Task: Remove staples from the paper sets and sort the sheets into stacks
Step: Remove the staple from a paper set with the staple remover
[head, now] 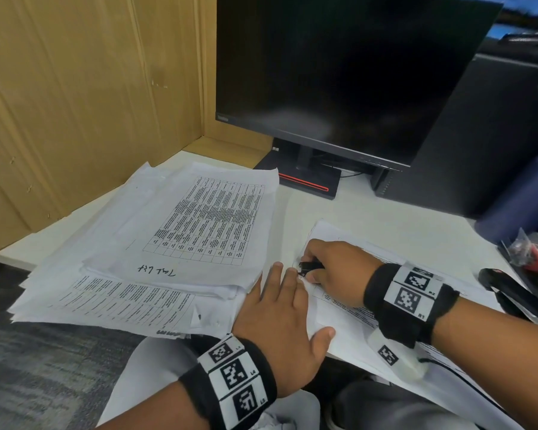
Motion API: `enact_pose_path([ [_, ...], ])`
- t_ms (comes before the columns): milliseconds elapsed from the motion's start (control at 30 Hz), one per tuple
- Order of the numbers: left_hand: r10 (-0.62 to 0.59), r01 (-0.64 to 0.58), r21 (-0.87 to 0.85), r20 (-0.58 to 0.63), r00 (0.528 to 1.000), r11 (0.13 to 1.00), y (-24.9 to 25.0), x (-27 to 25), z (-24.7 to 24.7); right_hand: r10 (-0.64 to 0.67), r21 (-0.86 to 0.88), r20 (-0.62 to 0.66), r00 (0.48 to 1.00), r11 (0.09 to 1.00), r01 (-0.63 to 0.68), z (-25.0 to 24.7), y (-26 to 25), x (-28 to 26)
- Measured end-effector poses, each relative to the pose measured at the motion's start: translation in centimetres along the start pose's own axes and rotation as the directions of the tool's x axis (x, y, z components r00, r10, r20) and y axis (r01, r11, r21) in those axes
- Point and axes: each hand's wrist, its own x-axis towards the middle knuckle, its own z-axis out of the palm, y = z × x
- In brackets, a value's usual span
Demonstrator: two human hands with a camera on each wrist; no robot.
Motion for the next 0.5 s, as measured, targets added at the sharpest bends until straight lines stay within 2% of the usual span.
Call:
enact_pose_path([
  [267, -0.006, 0.006, -0.008, 0.002, 1.0, 1.0, 0.04, 0.06, 0.3, 0.016, 0.027, -0.023, 1.0, 1.0, -0.015, 0.24, 0.03, 0.2],
  [400, -0.004, 0.003, -0.039, -0.015, 1.0, 0.999, -0.04, 0.08, 0.78, -0.039, -0.021, -0.01, 0.999, 0.999, 0.039, 0.59, 0.12, 0.08],
  [500, 0.004, -0.006, -0.05, -0.032, 0.999, 0.999, -0.15, 0.04, 0.95, -0.058, -0.126, 0.008, 0.998, 0.99, 0.058, 0.74, 0.25, 0.47],
])
